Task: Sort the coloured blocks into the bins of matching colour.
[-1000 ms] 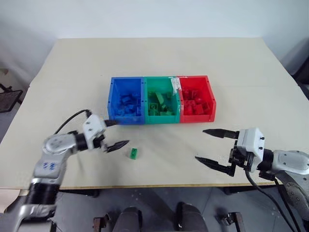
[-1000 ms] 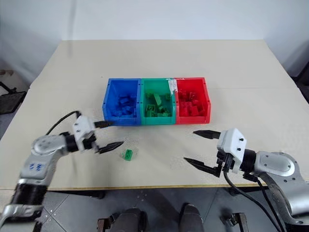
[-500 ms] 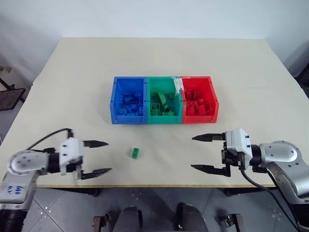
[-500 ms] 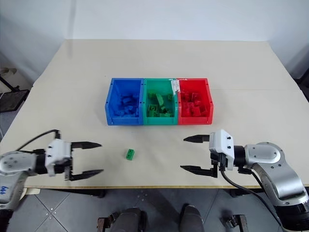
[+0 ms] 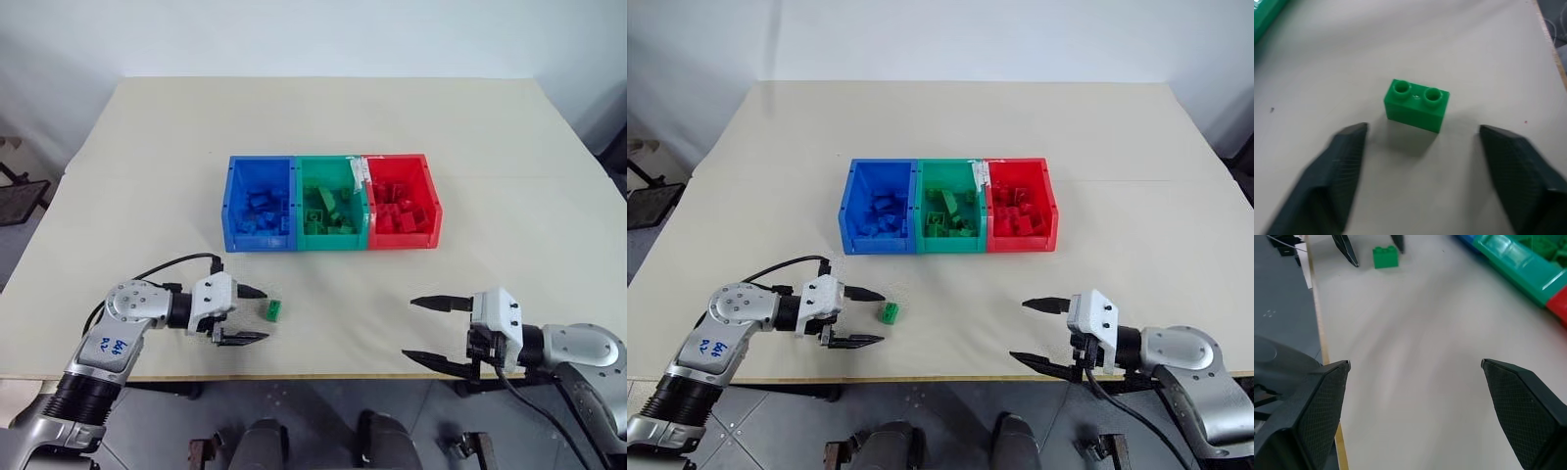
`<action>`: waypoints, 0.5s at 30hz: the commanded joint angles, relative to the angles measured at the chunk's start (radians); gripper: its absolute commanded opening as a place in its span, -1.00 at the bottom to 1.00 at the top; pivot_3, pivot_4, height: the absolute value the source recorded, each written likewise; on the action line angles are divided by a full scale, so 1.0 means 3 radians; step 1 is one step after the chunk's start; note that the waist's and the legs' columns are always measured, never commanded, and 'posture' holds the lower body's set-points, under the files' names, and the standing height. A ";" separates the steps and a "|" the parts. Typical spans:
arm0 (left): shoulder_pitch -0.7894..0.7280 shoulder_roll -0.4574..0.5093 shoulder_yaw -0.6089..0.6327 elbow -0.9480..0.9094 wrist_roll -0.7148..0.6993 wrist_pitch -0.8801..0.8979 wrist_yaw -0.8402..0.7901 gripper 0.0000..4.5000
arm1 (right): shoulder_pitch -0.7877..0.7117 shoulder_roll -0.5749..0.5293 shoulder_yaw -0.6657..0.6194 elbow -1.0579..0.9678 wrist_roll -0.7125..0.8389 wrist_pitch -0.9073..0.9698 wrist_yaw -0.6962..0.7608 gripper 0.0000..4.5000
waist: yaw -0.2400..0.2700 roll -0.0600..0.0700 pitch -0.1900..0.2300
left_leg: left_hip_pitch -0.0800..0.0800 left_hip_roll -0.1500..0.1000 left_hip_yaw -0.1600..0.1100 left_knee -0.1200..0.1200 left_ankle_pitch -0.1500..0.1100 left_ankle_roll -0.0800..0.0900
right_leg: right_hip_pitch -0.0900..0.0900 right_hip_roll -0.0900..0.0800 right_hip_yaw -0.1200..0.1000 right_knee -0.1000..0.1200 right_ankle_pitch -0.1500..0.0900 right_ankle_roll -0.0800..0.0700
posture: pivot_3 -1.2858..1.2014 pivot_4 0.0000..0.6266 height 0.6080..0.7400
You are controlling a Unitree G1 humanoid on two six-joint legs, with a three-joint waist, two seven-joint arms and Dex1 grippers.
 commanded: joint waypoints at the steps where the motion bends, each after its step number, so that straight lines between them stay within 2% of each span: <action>1: -0.0087 -0.0066 -0.0003 0.0065 -0.0023 -0.0098 -0.0010 0.17 | 0.0064 0.0054 -0.0084 -0.0135 -0.0009 -0.0058 -0.0110 1.00 | 0.0001 0.0000 0.0000 | 0.0000 0.0000 0.0000 0.0001 0.0000 0.0000 | 0.0000 0.0000 0.0000 0.0001 0.0000 0.0000 | 0.03 -0.52 1.00; 6: -0.0121 -0.0132 -0.0041 0.0106 0.0028 -0.0112 0.0002 -0.52 | 0.0129 0.0083 -0.0054 -0.0201 -0.0029 -0.0058 -0.0171 1.00 | -0.0005 0.0000 0.0000 | 0.0000 0.0000 0.0000 0.0002 0.0000 0.0000 | 0.0000 0.0000 0.0000 0.0001 0.0000 0.0000 | 0.03 -0.52 1.00; 11: -0.0090 -0.0076 -0.0096 0.0126 0.0054 -0.0032 -0.0043 -0.52 | 0.0176 0.0084 -0.0055 -0.0235 -0.0033 -0.0053 -0.0192 1.00 | -0.0006 0.0000 0.0000 | 0.0000 0.0000 0.0000 0.0001 0.0000 0.0000 | 0.0000 0.0000 0.0000 0.0001 0.0000 0.0000 | 0.03 -0.52 1.00; 15: -0.0071 -0.0082 -0.0088 0.0068 0.0039 0.0084 0.0001 -0.12 | 0.0166 0.0085 -0.0038 -0.0231 -0.0039 -0.0055 -0.0199 1.00 | -0.0004 0.0000 0.0000 | 0.0001 0.0000 0.0000 0.0001 0.0000 0.0000 | 0.0001 0.0000 0.0000 0.0001 0.0000 0.0000 | 0.03 -0.52 1.00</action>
